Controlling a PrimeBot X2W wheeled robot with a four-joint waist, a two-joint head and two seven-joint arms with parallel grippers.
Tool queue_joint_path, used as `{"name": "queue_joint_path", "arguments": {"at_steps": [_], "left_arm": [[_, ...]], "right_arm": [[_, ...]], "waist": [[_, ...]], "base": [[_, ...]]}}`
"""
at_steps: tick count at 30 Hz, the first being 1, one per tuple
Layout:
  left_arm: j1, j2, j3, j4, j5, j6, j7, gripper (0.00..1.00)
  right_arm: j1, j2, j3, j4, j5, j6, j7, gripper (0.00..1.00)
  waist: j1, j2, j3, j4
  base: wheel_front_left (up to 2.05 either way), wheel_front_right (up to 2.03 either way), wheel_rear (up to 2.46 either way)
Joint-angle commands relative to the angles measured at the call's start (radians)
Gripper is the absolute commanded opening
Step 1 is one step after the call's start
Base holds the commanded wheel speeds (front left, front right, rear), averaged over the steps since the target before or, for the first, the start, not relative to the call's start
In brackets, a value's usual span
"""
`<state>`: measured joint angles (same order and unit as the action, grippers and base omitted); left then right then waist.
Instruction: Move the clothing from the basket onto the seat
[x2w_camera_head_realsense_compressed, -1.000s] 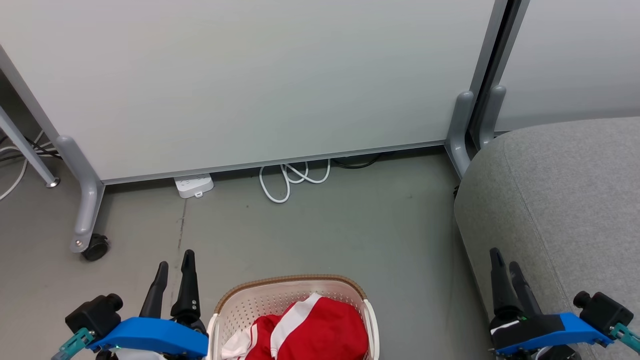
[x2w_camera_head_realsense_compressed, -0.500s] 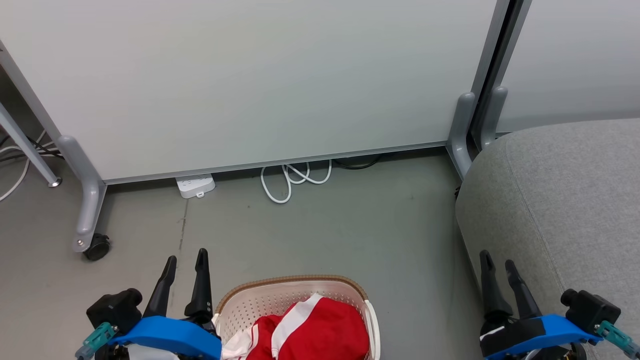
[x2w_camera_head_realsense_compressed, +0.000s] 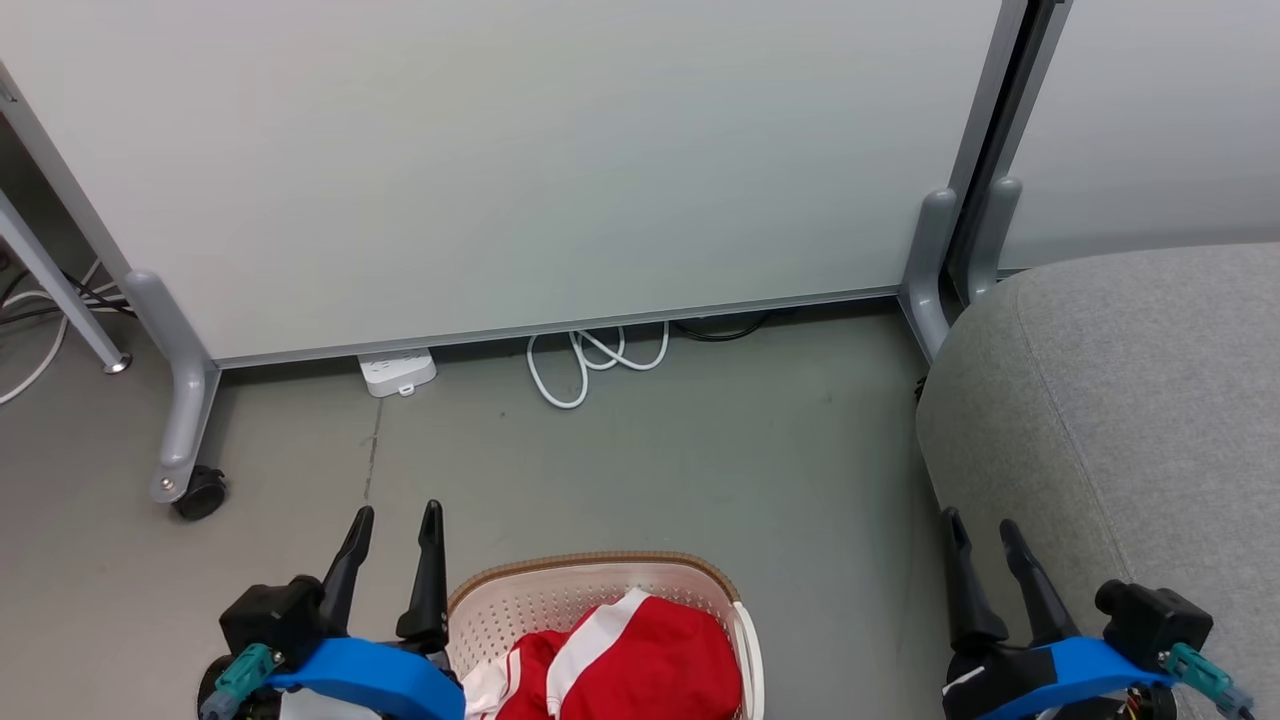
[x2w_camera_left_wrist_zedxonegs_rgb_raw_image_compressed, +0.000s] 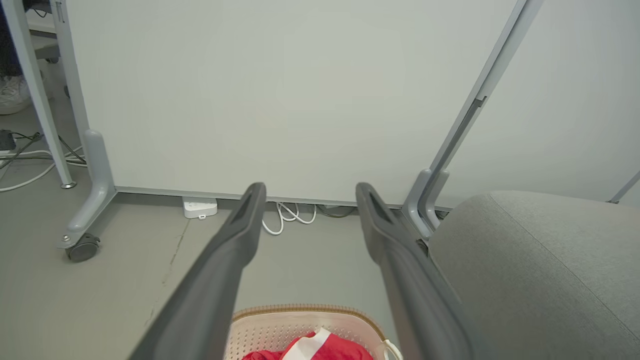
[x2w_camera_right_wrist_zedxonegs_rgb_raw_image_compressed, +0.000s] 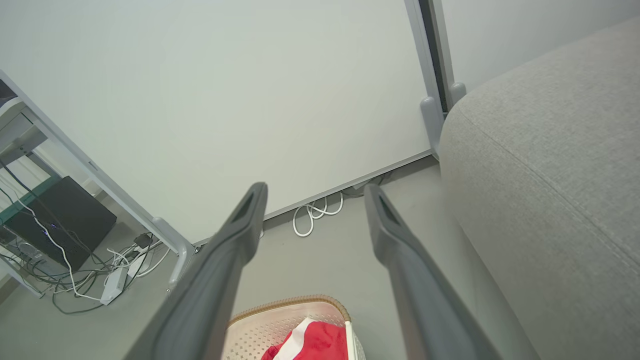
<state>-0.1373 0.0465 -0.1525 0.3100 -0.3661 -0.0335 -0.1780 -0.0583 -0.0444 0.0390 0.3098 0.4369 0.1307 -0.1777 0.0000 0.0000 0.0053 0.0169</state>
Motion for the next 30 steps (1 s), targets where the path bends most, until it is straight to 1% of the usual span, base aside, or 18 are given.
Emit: {"name": "queue_joint_path", "arguments": {"at_steps": [1,19,30], "left_arm": [[-0.020,0.008,-0.007,-0.001,0.036,0.006,-0.012,1.00],[-0.030,0.011,-0.036,0.024,0.190,0.011,-0.050,1.00],[-0.033,0.012,-0.050,0.045,0.275,0.019,-0.072,1.00]], "right_arm": [[-0.005,-0.006,0.007,-0.001,-0.037,0.000,-0.013,1.00],[-0.010,-0.007,0.020,0.024,-0.197,0.000,-0.051,1.00],[-0.013,-0.008,0.009,0.044,-0.287,0.000,-0.074,1.00]], "waist": [[0.0000,0.0000,0.000,0.001],[0.0000,0.0000,0.003,0.002],[0.0000,0.0000,0.004,0.003]], "base": [[0.00,0.00,0.00],[0.00,0.00,0.00],[0.00,0.00,0.00]]}}
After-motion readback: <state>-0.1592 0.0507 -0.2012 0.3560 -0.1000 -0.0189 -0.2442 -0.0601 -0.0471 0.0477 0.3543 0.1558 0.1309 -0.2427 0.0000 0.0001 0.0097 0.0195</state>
